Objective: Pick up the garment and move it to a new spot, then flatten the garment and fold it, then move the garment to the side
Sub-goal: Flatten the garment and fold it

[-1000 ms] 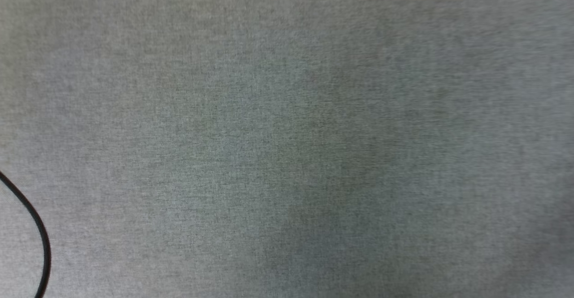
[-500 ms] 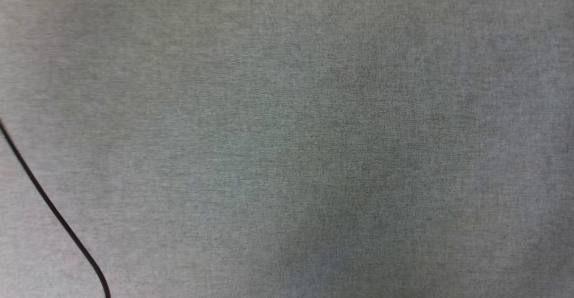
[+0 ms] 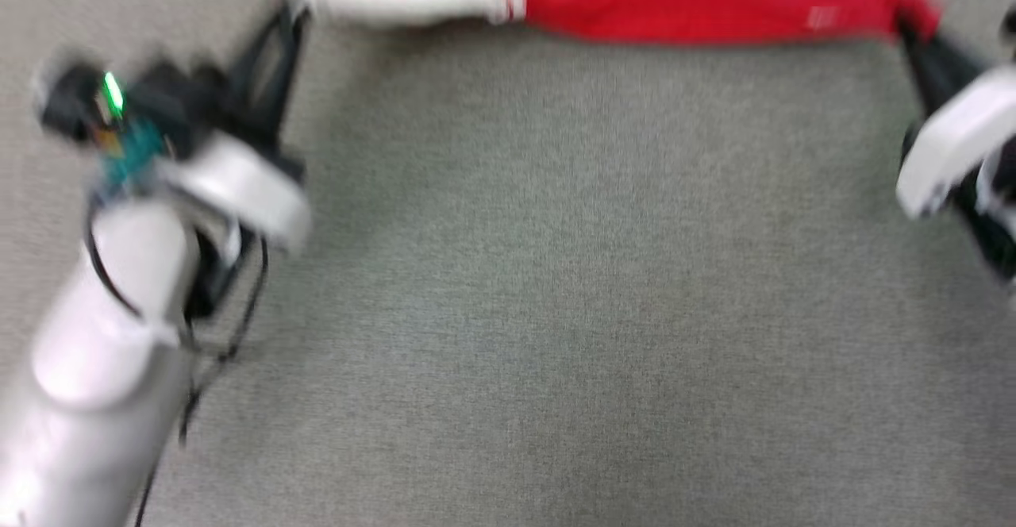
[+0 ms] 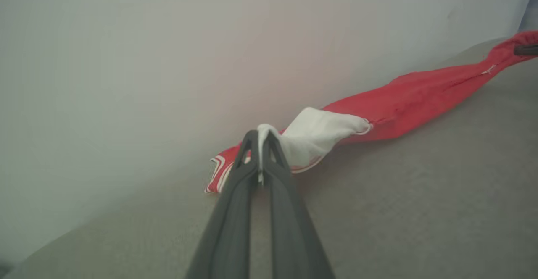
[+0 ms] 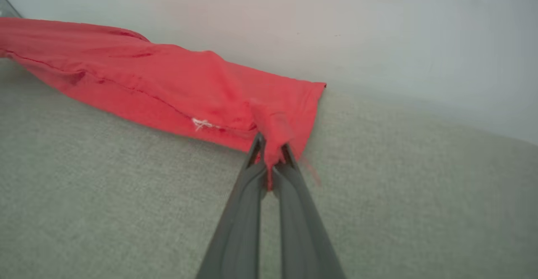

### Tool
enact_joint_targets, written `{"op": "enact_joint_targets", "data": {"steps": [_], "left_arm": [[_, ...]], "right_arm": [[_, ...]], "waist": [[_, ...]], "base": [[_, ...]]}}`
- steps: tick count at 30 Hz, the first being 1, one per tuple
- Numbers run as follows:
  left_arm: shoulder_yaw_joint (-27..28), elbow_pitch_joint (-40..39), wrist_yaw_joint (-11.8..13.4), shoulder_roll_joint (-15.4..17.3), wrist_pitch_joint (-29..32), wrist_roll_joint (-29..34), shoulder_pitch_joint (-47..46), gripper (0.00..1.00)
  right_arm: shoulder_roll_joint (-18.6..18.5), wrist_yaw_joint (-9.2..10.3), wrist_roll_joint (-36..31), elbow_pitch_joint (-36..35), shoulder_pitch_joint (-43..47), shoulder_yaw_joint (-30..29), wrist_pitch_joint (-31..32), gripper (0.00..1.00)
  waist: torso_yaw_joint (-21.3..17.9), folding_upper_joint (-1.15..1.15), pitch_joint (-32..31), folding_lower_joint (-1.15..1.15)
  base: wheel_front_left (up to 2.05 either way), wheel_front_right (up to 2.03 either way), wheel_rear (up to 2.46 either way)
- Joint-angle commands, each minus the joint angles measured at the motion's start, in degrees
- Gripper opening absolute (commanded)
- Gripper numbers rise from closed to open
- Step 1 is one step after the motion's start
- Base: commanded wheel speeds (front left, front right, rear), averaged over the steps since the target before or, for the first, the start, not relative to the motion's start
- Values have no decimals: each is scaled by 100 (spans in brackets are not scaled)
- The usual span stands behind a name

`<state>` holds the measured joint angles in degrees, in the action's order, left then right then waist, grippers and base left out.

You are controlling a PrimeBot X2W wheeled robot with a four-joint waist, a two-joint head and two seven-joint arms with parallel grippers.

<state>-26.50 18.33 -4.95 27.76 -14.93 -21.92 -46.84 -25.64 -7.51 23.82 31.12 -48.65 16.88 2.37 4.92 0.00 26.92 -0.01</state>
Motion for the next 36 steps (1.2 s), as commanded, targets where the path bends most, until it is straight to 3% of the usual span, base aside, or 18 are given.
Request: {"op": "enact_joint_targets", "data": {"steps": [1,18,24,36], "left_arm": [[-54,-103,52,91,-36,-76,596,0],[-310,-1371,360,756,763,-900,3813,0],[-369,-1959,490,1082,1111,-1141,4632,0],[-449,-2993,509,1824,1862,-1707,5749,0]], "right_arm": [[-99,4,199,-114,466,82,56,0],[-500,4,1207,-736,2787,170,525,0],[-622,4,1530,-1101,3591,-23,862,0],[-839,5,1973,-1957,4916,-580,1560,0]], "waist": [[35,0,-505,1],[7,0,-1547,1],[-36,0,-1888,1],[-161,0,-2226,1]], "base": [[0,0,0],[0,0,0],[0,0,0],[0,0,0]]}}
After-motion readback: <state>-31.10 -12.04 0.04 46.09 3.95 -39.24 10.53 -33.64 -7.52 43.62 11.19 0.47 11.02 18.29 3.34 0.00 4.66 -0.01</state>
